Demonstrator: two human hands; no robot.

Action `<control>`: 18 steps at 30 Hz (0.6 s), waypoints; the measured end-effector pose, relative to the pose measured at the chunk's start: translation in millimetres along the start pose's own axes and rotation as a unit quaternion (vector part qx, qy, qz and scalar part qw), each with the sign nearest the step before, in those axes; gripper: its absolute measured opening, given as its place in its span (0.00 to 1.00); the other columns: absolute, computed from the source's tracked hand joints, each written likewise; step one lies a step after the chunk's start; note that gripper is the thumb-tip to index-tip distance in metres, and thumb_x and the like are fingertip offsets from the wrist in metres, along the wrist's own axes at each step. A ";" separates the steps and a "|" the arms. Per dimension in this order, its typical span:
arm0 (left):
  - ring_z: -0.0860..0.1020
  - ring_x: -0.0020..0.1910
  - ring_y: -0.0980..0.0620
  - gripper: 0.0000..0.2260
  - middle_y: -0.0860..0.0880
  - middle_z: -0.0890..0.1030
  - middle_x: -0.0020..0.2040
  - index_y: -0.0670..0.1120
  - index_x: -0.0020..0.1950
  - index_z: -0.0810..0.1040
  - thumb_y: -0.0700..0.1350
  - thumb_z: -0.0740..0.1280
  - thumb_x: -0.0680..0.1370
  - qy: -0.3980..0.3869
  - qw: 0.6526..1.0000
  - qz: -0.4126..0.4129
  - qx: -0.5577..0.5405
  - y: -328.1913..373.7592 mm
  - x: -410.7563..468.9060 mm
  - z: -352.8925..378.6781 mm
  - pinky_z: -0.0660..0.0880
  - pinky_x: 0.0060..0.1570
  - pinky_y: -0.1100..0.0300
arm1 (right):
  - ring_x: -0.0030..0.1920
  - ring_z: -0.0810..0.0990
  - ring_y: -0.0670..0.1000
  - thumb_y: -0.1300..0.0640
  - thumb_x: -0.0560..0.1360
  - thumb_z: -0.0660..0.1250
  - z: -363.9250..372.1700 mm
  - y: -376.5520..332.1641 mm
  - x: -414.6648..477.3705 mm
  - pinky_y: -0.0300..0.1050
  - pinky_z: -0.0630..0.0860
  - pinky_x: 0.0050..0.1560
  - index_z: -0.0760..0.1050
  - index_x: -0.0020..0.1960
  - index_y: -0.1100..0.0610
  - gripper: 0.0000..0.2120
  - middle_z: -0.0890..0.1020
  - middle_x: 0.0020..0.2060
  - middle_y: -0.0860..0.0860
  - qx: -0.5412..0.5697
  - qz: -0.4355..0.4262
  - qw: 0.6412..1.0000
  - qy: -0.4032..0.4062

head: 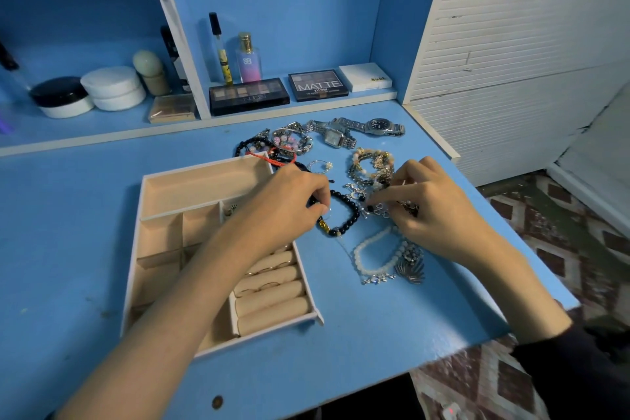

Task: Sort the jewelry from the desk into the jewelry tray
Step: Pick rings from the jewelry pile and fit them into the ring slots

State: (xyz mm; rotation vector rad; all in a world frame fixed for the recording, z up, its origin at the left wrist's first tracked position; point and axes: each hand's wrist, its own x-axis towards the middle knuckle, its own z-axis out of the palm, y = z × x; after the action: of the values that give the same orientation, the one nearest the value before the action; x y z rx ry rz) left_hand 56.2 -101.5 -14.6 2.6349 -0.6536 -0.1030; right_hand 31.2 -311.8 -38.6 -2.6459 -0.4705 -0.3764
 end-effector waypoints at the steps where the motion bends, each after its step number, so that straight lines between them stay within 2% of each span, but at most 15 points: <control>1: 0.66 0.44 0.60 0.05 0.54 0.72 0.44 0.54 0.41 0.74 0.46 0.66 0.76 0.000 1.000 -0.001 -0.002 0.0 0.1 0.0 0.65 0.44 0.62 | 0.44 0.68 0.52 0.63 0.69 0.60 0.2 -0.5 -0.3 0.45 0.68 0.42 0.83 0.48 0.45 0.18 0.73 0.39 0.49 0.006 -0.004 1.000 -0.008; 5: 0.66 0.44 0.61 0.05 0.55 0.72 0.43 0.54 0.41 0.74 0.46 0.66 0.76 0.002 1.000 0.001 -0.004 0.5 -0.5 0.0 0.63 0.43 0.63 | 0.46 0.68 0.50 0.69 0.69 0.61 -2.2 0.1 -1.9 0.43 0.66 0.45 0.83 0.43 0.48 0.20 0.74 0.41 0.50 0.060 0.032 0.998 -0.007; 9: 0.65 0.41 0.66 0.05 0.56 0.71 0.42 0.55 0.40 0.74 0.47 0.67 0.76 0.003 1.000 0.001 -0.014 -0.1 -3.2 -0.3 0.62 0.42 0.63 | 0.45 0.68 0.49 0.70 0.69 0.61 -1.2 6.8 -6.9 0.45 0.66 0.45 0.81 0.41 0.50 0.17 0.73 0.40 0.48 0.047 0.064 0.997 0.019; 13: 0.68 0.43 0.62 0.04 0.55 0.74 0.44 0.54 0.41 0.75 0.48 0.67 0.75 0.012 1.000 0.001 -0.026 2.7 -5.8 -2.6 0.63 0.42 0.62 | 0.45 0.68 0.49 0.64 0.67 0.58 0.2 4.8 -12.9 0.45 0.67 0.44 0.83 0.42 0.48 0.18 0.74 0.40 0.48 0.046 0.044 0.998 0.013; 16: 0.76 0.45 0.50 0.04 0.54 0.76 0.48 0.56 0.40 0.75 0.48 0.67 0.75 0.022 0.999 0.000 -0.038 5.5 -7.2 -3.0 0.70 0.43 0.58 | 0.45 0.68 0.50 0.58 0.68 0.60 -3.1 -0.1 -14.1 0.43 0.67 0.44 0.83 0.47 0.46 0.15 0.75 0.41 0.49 0.047 0.032 0.998 -0.016; 18: 0.74 0.48 0.53 0.04 0.55 0.77 0.48 0.55 0.41 0.75 0.48 0.67 0.75 0.026 0.998 0.006 -0.050 7.3 -8.0 -3.6 0.71 0.48 0.56 | 0.46 0.68 0.50 0.53 0.68 0.63 -8.1 -2.1 -15.1 0.42 0.66 0.46 0.82 0.47 0.46 0.12 0.75 0.41 0.49 0.049 0.033 0.997 -0.043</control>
State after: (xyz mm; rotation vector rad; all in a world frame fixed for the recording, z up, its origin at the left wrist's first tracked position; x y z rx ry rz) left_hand 46.5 -102.3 -8.4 2.5280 -0.6299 -0.0609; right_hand 15.2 -317.7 -35.8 -2.5822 -0.4169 -0.2135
